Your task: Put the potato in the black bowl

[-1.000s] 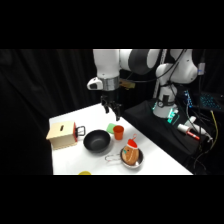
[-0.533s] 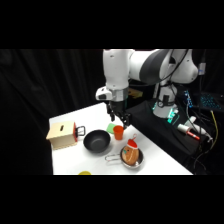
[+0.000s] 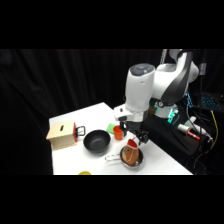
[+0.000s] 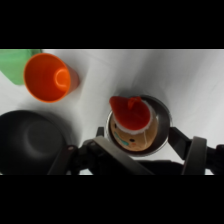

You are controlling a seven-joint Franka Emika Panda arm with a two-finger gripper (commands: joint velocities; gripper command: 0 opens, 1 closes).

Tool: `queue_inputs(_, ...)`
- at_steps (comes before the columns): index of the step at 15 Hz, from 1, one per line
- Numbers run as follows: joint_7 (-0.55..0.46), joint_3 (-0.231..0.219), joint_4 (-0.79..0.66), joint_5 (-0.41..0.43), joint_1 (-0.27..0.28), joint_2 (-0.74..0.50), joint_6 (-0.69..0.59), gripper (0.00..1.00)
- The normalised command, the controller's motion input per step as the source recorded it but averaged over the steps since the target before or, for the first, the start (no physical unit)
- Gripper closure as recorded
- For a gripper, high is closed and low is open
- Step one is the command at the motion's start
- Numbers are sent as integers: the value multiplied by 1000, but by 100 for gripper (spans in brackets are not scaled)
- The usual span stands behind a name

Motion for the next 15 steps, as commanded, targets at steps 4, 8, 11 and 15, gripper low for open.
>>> queue_inputs(4,158,-95,85,-298,100,371,384,0)
queue_inputs(8,91,-178,175,-214,128,366,257,25)
queue_inputs(11,125,-177,131,-181,194,166,103,42)
queue_inputs(15,198,-112,27,-187,230,-151,-122,74)
